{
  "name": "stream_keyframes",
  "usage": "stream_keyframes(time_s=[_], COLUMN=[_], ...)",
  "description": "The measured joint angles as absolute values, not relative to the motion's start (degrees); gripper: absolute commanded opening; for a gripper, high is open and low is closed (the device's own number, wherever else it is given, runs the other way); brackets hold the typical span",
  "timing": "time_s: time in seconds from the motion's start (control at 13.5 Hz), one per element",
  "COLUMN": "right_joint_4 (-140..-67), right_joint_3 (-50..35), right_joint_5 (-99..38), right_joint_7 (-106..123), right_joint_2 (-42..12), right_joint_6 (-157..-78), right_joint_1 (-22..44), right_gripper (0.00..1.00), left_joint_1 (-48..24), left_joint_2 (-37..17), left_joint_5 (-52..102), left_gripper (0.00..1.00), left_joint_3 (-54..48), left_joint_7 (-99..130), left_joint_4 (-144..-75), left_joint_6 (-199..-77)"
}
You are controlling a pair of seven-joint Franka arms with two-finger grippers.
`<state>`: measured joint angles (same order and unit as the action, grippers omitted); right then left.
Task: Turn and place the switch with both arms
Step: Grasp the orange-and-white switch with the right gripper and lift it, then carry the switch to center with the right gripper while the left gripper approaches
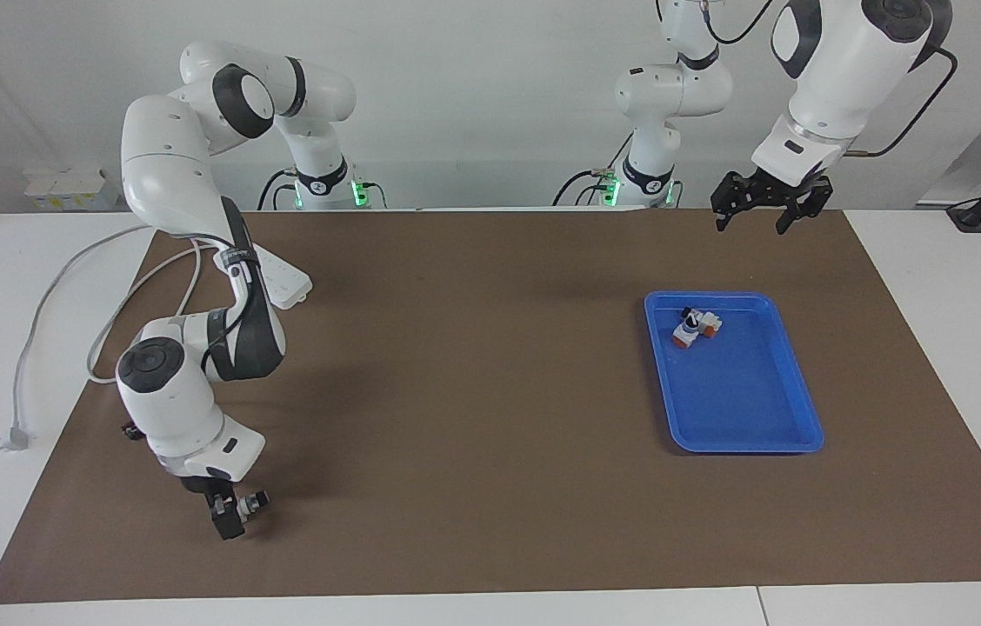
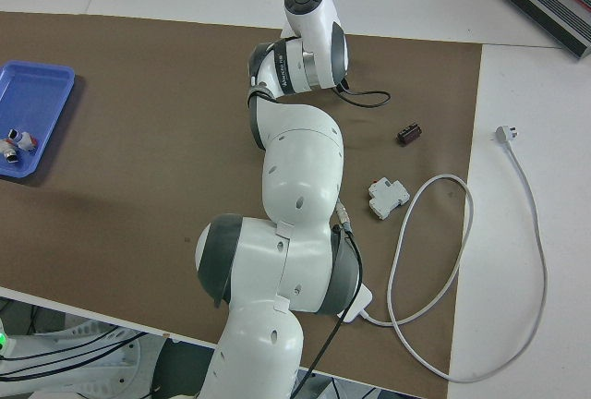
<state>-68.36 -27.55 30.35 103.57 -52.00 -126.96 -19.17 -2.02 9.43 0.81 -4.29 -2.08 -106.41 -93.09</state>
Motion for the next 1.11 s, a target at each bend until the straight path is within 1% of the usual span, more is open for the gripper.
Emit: stream_keyframes(time_s=[0.07,0.37,0.52,0.67,0.89,1.11], right_joint_4=[-68.4,-68.2,-68.3,-70.7,-80.1,-87.8], right_joint_3=[-27.6,-27.6,-27.6,-27.9,-28.0,-28.1], right_joint_5=[30.2,26.1,22.5,17.7,7.4,-2.6], right_joint_7=[102.1,98.4,97.7,97.0,94.4,93.4], right_joint_2=[-52.0,-51.5,-49.6,-44.9,-33.5,-23.5], right_joint_6=[-127.0,-126.5,-124.6,-123.2,-121.0,-115.5], right_joint_1=[-19.2,-20.0,-20.7,-21.7,-22.5,-22.7], right_gripper=[0.00,0.00,0.00,0.00,0.00,0.00], left_joint_1=[-2.0,-2.0,-2.0,-2.0,-2.9,-4.8], left_joint_2=[9.5,9.7,9.7,9.9,10.1,10.7], left_joint_5=[0.8,0.8,0.8,0.8,1.0,5.0], left_gripper=[1.00,1.00,1.00,1.00,0.99,0.99], left_joint_3=[-4.3,-4.3,-4.3,-4.3,-4.6,-4.9], left_joint_7=[-2.1,-2.1,-2.1,-2.1,-2.1,-1.9], left_joint_4=[-106.5,-106.9,-107.2,-107.7,-108.3,-109.2], left_joint_6=[-93.3,-95.5,-95.7,-95.8,-95.8,-95.1])
